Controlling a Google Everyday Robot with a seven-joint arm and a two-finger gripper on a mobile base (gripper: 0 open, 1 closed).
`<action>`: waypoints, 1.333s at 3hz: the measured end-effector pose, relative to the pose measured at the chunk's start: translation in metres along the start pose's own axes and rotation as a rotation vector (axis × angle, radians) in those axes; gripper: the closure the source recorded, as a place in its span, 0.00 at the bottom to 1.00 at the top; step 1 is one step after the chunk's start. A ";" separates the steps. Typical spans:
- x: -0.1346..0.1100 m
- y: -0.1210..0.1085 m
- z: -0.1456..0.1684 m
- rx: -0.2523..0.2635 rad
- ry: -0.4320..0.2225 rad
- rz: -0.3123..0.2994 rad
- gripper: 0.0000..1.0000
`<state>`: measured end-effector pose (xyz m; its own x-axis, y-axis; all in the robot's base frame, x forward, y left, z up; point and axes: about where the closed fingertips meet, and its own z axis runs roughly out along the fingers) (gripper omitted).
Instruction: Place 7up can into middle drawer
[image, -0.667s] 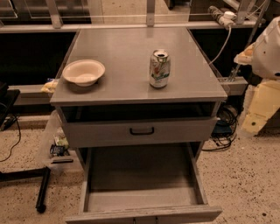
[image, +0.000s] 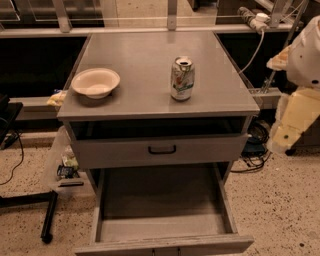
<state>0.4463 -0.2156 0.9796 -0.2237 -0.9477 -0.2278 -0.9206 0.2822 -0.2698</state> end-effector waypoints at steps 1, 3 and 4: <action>-0.011 -0.024 0.011 0.031 -0.045 0.020 0.00; -0.045 -0.084 0.064 0.029 -0.150 0.054 0.00; -0.071 -0.111 0.093 0.016 -0.222 0.054 0.00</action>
Offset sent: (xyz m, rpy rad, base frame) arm 0.1121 0.0193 -0.0272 0.1435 -0.0664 -0.0403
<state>0.5944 -0.1659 0.9388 -0.1945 -0.8756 -0.4422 -0.9037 0.3353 -0.2663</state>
